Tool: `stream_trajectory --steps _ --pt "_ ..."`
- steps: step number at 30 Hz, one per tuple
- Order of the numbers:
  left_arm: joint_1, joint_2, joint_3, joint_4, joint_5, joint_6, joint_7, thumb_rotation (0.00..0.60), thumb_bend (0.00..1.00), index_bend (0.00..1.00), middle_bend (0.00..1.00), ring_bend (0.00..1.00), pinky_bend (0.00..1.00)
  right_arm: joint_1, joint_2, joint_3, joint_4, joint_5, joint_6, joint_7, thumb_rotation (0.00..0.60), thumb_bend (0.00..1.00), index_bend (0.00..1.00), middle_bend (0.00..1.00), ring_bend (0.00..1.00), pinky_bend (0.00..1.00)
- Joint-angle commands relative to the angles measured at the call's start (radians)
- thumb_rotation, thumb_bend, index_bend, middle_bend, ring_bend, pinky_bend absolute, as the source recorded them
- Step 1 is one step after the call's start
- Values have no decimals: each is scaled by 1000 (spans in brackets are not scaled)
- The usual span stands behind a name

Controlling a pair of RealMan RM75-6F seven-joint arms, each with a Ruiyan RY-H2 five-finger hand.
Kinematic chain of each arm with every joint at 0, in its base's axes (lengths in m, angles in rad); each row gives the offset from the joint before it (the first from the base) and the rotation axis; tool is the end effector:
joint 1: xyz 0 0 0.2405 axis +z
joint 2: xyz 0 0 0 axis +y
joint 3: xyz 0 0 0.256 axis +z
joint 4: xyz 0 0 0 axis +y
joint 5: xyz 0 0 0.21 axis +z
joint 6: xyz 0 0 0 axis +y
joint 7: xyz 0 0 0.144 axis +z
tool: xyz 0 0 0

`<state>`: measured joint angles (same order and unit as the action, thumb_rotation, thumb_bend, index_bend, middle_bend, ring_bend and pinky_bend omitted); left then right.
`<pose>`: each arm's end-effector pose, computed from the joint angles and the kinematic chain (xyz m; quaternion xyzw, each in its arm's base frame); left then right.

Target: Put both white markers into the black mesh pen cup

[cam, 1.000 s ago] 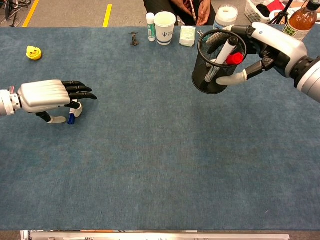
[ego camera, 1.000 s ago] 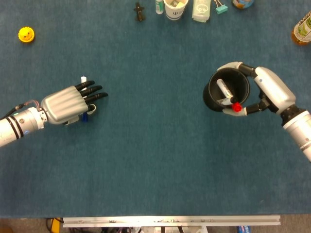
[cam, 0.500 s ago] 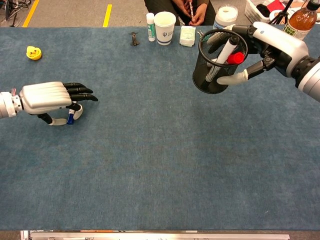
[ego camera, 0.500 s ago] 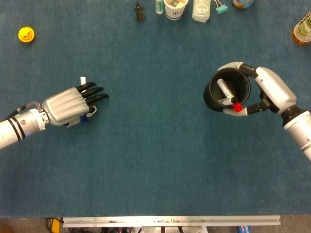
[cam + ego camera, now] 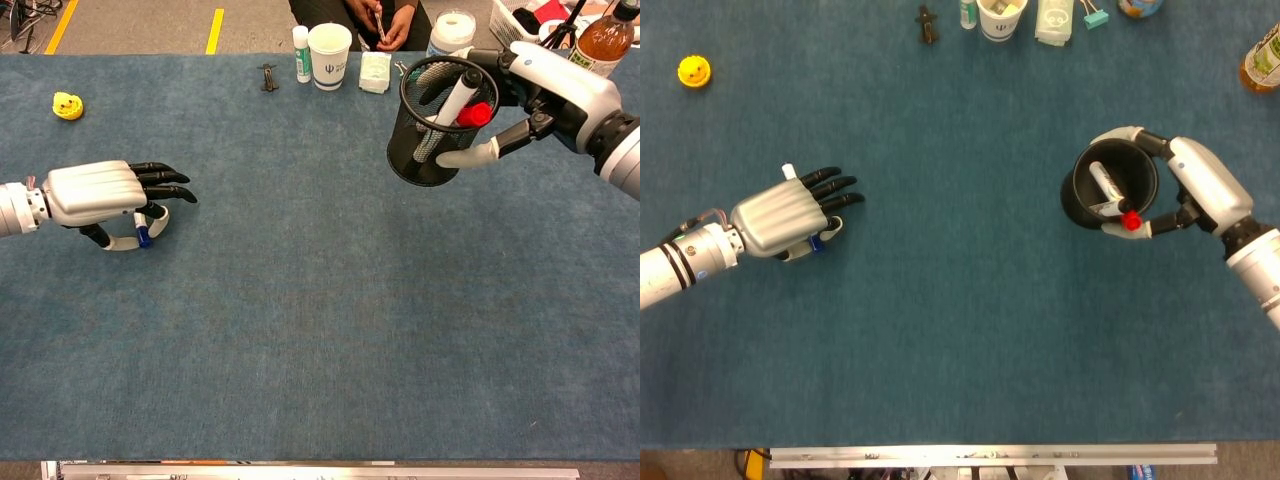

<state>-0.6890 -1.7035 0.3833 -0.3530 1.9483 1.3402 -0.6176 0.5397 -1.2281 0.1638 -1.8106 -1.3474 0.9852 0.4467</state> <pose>-0.2937 0.3343 0.0088 -0.9161 -0.1599 -0.2812 0.2368 -0.1650 -0.2881 0.0628 0.5782 -0.6042 0.4970 0.2316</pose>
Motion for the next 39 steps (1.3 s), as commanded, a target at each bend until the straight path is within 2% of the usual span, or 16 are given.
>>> stream_trajectory --steps 1,9,14,22,28,33,39 --pt "1 5 -9 -14 -10 7 -14 600 326 564 139 27 86 0 1 0 -1 -2 0 1 600 408 423 364 330 366" --pt "-6 61 -63 -136 -63 43 -80 600 327 576 144 27 86 6 0 -3 4 -10 -11 5 600 409 424 365 330 366" --pt "-23 146 -102 -293 -95 65 -89 600 326 580 146 27 86 13 -10 -2 14 -14 -18 14 600 408 425 365 330 366" --pt "-43 295 -151 -573 -149 40 -79 600 326 584 146 27 86 34 -59 -2 47 -22 -38 33 600 409 425 364 329 366" --pt "-57 401 -192 -768 -196 2 -83 600 326 584 147 27 86 61 -122 9 84 -22 -51 35 600 408 425 364 330 366" --pt "-62 449 -211 -858 -216 -16 -92 600 326 585 147 27 86 75 -158 12 109 -23 -53 25 600 408 425 364 330 366" --pt "-73 560 -256 -1053 -270 -53 -143 600 327 593 146 27 86 113 -247 25 170 -24 -59 -11 600 409 425 365 329 366"
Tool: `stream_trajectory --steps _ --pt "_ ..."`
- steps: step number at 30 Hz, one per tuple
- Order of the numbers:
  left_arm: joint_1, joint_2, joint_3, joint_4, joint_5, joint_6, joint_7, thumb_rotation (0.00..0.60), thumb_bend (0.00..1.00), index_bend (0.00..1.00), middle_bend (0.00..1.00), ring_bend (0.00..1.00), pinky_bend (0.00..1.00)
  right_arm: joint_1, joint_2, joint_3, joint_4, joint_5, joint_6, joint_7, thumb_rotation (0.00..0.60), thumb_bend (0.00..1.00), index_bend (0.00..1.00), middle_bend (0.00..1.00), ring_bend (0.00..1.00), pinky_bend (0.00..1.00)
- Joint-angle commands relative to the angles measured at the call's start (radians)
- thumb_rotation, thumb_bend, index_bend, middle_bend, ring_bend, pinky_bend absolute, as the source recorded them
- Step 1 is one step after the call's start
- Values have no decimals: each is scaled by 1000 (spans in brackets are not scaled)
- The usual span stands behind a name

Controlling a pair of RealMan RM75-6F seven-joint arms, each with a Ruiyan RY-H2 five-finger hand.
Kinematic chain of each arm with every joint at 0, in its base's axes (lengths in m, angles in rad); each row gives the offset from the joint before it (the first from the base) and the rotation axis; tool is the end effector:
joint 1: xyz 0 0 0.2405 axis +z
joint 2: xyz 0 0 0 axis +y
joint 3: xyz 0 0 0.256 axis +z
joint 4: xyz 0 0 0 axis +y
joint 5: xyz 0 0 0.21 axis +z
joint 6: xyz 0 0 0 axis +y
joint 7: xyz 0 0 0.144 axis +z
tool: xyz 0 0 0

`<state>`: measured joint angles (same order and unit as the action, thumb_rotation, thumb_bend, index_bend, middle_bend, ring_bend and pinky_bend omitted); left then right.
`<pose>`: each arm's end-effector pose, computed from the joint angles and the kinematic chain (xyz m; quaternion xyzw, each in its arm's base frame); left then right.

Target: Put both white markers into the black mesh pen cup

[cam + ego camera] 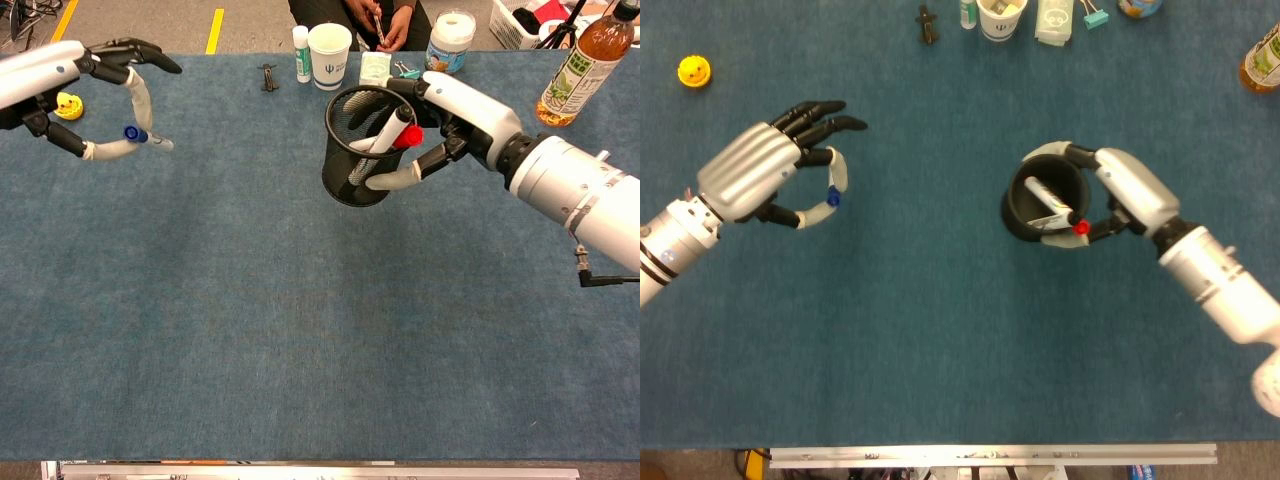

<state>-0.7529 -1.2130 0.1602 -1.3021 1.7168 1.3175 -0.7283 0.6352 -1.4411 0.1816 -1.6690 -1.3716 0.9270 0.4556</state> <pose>-0.2065 0.3270 0.1012 -0.7449 -0.3973 -0.4890 0.2196 -0.1298 -0.3003 0.0031 0.6008 -0.6011 0.4991 0.1691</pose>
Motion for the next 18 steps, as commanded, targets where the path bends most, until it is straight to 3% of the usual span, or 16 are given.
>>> stream_trajectory --steps 1,18 --pt "-10 87 -41 -134 -49 -39 -41 600 327 594 147 27 86 22 -49 9 38 5 -2 -24 600 408 425 365 330 366" --pt "-17 270 -117 -400 -137 -175 -247 600 328 596 147 27 86 91 -224 43 177 43 -17 -73 600 409 425 365 329 366"
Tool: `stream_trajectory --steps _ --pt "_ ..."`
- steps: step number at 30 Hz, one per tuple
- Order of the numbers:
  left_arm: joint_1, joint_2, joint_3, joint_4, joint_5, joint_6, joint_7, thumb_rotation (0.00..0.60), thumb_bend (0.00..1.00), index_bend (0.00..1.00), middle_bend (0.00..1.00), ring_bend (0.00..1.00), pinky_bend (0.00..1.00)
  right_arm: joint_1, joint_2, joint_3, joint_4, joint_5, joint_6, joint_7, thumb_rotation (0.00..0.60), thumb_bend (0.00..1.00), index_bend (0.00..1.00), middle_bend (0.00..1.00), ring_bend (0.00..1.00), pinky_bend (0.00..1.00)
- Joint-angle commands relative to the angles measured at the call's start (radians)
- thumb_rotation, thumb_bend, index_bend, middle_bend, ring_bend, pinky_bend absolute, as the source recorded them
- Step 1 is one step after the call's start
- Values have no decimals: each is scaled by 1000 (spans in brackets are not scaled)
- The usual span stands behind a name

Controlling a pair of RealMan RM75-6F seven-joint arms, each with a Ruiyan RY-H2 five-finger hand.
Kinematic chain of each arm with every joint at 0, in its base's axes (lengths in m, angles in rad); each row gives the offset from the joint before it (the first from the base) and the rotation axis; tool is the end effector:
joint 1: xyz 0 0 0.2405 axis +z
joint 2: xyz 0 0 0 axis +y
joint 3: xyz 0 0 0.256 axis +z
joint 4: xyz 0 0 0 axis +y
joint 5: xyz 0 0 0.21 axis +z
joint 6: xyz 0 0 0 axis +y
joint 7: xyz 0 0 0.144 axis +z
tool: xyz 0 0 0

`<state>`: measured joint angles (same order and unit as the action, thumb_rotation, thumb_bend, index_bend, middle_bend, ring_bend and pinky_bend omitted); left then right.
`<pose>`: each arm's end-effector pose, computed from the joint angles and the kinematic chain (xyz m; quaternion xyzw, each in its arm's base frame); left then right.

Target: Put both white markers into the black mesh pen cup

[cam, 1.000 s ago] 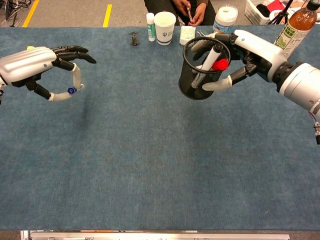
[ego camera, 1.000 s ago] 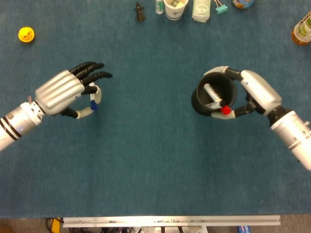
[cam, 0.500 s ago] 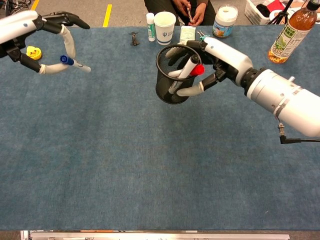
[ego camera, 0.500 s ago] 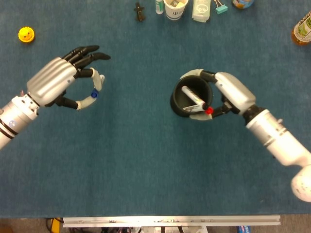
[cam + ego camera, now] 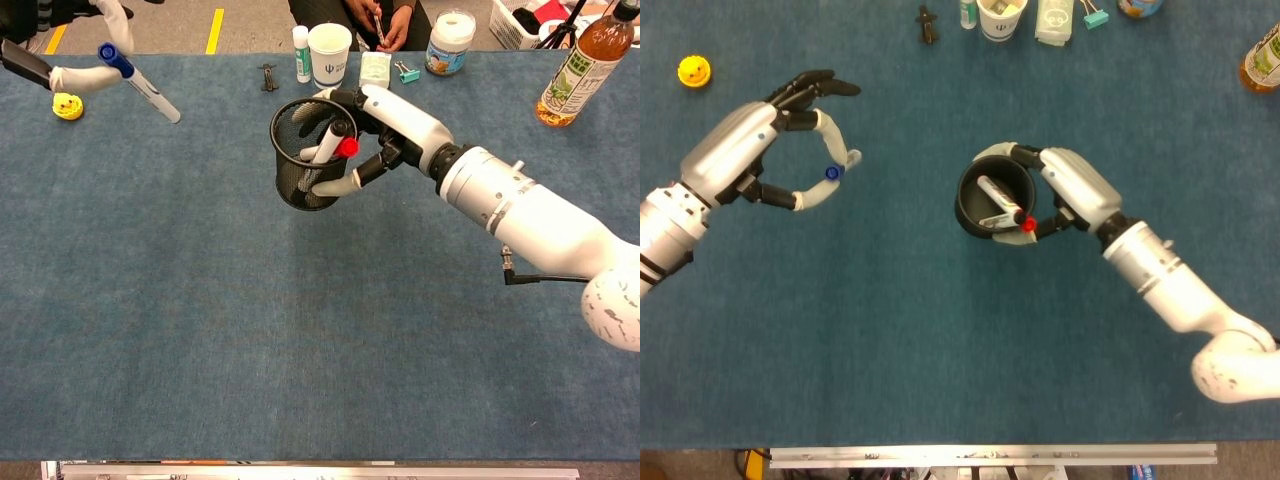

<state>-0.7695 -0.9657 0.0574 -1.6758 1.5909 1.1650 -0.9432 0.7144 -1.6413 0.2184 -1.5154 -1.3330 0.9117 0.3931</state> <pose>-0.1631 0.3207 0.1448 -0.6345 -0.5445 -0.5216 0.1699 -0.0986 -0.3134 -0.0452 0.6092 -0.5884 0.5077 0.1574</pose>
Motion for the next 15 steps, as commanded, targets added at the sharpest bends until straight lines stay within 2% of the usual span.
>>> stream_trajectory --steps 1,15 --pt "0 29 -18 -34 -14 -29 -45 600 328 596 147 27 86 15 -33 8 32 5 0 -12 600 409 426 364 329 366" --pt "2 98 -78 -104 -30 -94 -188 600 328 596 147 27 86 54 -133 36 130 50 -20 -34 600 409 426 364 329 366"
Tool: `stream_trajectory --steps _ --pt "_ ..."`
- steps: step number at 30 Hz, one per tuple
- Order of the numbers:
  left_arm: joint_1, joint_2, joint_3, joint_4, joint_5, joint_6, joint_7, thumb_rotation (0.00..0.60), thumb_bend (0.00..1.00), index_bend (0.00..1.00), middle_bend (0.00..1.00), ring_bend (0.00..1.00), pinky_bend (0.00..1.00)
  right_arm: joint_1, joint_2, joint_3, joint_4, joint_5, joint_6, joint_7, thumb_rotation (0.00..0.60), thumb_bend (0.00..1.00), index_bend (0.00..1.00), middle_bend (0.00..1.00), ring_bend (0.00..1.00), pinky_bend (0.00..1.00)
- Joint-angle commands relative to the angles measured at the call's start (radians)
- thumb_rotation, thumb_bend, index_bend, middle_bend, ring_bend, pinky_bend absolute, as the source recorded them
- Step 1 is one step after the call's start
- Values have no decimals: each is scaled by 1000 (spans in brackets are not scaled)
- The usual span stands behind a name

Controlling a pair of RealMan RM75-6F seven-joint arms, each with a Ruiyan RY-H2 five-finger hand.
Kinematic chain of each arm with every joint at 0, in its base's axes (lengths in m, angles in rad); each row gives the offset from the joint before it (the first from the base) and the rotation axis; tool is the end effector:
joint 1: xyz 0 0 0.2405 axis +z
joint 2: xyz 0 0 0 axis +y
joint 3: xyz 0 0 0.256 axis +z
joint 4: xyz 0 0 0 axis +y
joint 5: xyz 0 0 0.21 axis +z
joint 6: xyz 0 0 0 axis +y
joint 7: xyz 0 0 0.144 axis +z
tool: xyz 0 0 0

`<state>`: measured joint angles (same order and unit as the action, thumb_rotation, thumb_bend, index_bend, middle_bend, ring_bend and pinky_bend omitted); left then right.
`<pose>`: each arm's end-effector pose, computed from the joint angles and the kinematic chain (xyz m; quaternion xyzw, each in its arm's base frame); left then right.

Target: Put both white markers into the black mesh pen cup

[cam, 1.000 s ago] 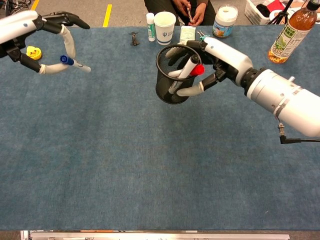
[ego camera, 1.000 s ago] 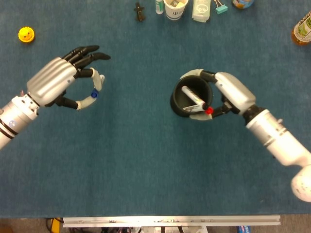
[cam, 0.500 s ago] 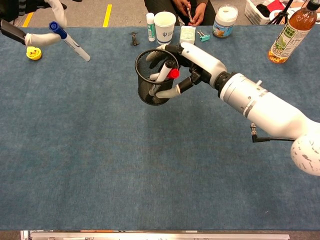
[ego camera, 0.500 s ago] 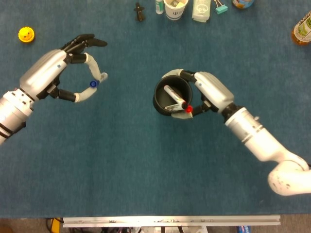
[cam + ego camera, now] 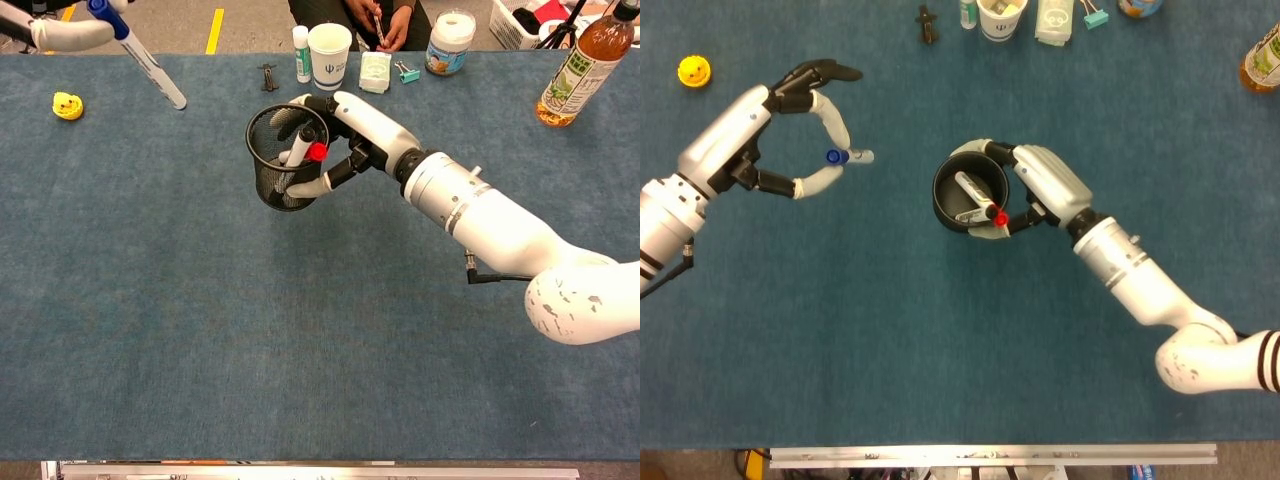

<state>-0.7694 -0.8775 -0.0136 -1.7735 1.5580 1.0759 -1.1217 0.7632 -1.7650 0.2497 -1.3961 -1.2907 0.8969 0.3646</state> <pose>-0.1452 0.3221 0.1607 -0.5742 -0.6103 -0.5307 0.1272 -0.0828 -0.3233 -0.0743 0.6052 -0.5899 0.5095 0.1617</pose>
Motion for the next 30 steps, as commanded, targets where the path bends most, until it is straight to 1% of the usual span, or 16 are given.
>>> stream_trajectory --steps 1,7,14,18,30 --pt "3 16 -11 -11 4 -7 -20 600 328 596 147 27 86 8 -15 7 18 12 -8 -8 600 408 426 364 330 366" --pt "8 41 -24 -41 13 -29 -111 600 329 595 147 27 86 26 -48 23 48 38 -23 -24 600 408 426 364 329 366" --pt "4 46 -20 -60 65 -53 -160 600 329 595 146 27 86 55 -80 51 65 74 -43 -60 600 408 426 364 330 366" --pt "0 36 -20 -64 83 -63 -159 600 330 595 147 27 86 68 -95 62 64 92 -49 -82 600 408 426 364 330 366" --pt "-18 4 -37 -63 70 -97 -167 600 329 592 147 27 86 93 -144 84 85 138 -59 -124 600 409 426 365 330 366"
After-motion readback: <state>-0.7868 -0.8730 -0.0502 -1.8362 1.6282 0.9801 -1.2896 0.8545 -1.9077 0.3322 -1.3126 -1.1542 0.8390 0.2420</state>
